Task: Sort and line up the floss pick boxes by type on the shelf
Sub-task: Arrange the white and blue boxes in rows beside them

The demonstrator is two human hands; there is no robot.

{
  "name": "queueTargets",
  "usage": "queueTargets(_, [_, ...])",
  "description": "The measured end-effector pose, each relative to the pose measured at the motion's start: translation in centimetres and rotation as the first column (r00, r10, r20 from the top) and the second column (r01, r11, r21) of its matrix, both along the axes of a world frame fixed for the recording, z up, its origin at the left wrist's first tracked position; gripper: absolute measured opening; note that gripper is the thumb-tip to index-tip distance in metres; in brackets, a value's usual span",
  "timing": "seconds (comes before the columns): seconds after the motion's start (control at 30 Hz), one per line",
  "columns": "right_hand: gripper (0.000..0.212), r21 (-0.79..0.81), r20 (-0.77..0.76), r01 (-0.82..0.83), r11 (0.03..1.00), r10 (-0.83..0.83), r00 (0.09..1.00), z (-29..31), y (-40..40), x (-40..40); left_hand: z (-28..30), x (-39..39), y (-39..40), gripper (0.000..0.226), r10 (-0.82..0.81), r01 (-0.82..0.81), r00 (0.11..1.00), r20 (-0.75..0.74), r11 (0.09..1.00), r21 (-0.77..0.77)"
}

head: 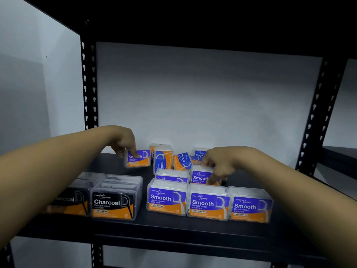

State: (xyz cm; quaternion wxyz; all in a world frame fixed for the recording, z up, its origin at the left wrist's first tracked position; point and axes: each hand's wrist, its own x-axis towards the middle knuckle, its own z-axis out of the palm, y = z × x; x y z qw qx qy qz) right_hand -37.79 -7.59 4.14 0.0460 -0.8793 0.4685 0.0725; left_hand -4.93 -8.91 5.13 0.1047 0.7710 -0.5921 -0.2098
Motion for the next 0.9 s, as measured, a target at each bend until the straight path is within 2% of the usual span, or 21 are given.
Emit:
queueTargets(0.13, [0.047,0.013,0.015,-0.002,1.000,0.002,1.000,0.1,0.2,-0.1,2.3,-0.1,1.4,0.042,-0.027,0.028,1.000,0.007,0.984,-0.173])
queueTargets(0.3, [0.041,0.018,0.029,0.003,1.000,-0.003,1.000,0.3,0.4,-0.4,5.3,-2.3,3.7,0.039,-0.055,0.087,0.995,0.087,0.904,-0.420])
queueTargets(0.47, [0.049,-0.033,0.062,0.027,0.999,-0.025,0.998,1.6,0.9,-2.4,6.6,-6.4,5.8,0.037,-0.216,0.224,0.973,0.081,0.797,-0.562])
queueTargets(0.57, [0.048,-0.018,0.069,0.062,0.998,-0.061,0.996,2.7,1.2,-4.1,6.5,-9.0,6.8,0.035,-0.343,0.291,0.939,0.026,0.750,-0.594])
queueTargets(0.7, [0.049,0.012,0.082,0.107,0.994,-0.107,0.991,3.3,1.8,-6.2,5.8,-12.1,7.4,0.033,-0.466,0.377,0.885,-0.015,0.735,-0.564])
queueTargets(0.9, [0.049,0.119,0.113,0.176,0.977,-0.189,0.975,3.0,2.1,-8.7,4.0,-14.8,6.6,0.037,-0.556,0.499,0.831,0.023,0.725,-0.475])
